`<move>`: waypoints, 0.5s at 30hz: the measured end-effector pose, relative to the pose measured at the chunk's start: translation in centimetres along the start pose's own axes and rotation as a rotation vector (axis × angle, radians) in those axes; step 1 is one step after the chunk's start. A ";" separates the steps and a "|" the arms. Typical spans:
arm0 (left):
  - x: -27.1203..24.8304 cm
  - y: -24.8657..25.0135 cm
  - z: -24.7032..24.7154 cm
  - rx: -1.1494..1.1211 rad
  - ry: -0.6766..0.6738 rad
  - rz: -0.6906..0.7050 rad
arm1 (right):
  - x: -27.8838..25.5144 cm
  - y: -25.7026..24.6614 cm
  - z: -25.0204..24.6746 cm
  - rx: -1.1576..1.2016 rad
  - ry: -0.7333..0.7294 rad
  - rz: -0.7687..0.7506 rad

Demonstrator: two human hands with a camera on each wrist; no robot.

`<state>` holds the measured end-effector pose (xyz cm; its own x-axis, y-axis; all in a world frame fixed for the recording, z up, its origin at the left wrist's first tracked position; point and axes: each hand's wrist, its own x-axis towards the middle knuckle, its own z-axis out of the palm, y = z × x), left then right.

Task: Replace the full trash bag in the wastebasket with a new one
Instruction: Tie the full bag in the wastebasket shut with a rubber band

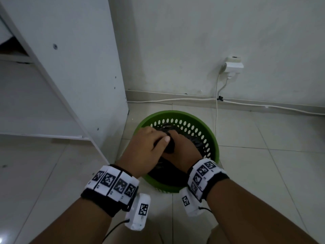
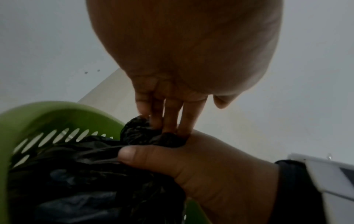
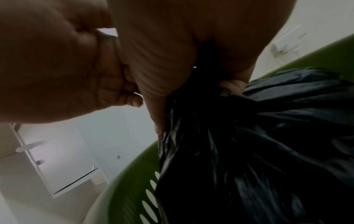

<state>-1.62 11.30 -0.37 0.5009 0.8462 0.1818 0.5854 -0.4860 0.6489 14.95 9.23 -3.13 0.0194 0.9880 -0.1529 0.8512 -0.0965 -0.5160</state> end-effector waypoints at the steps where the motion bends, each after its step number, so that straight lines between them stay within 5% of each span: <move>1: -0.6 -0.6 0.0 0.029 0.074 -0.046 | -0.1 0.2 0.0 0.011 0.003 -0.003; 3: -2.4 -2.1 0.4 0.060 0.204 -0.230 | -0.4 0.5 -0.3 0.001 0.020 -0.012; 6: -5.5 -3.9 1.9 -0.097 0.063 -0.464 | -0.4 0.6 -0.2 0.047 -0.007 0.020; 10: -7.4 -4.4 4.2 -0.211 -0.155 -0.502 | -0.2 0.5 0.1 0.171 -0.024 0.081; 15: -7.1 -3.5 4.9 -0.173 -0.172 -0.566 | -0.4 1.0 0.7 0.300 0.035 0.115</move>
<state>-4.15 5.95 -7.55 0.2471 0.9080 -0.3384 0.6857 0.0829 0.7232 15.38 8.66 -4.17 0.1291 0.9717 -0.1980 0.6498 -0.2337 -0.7232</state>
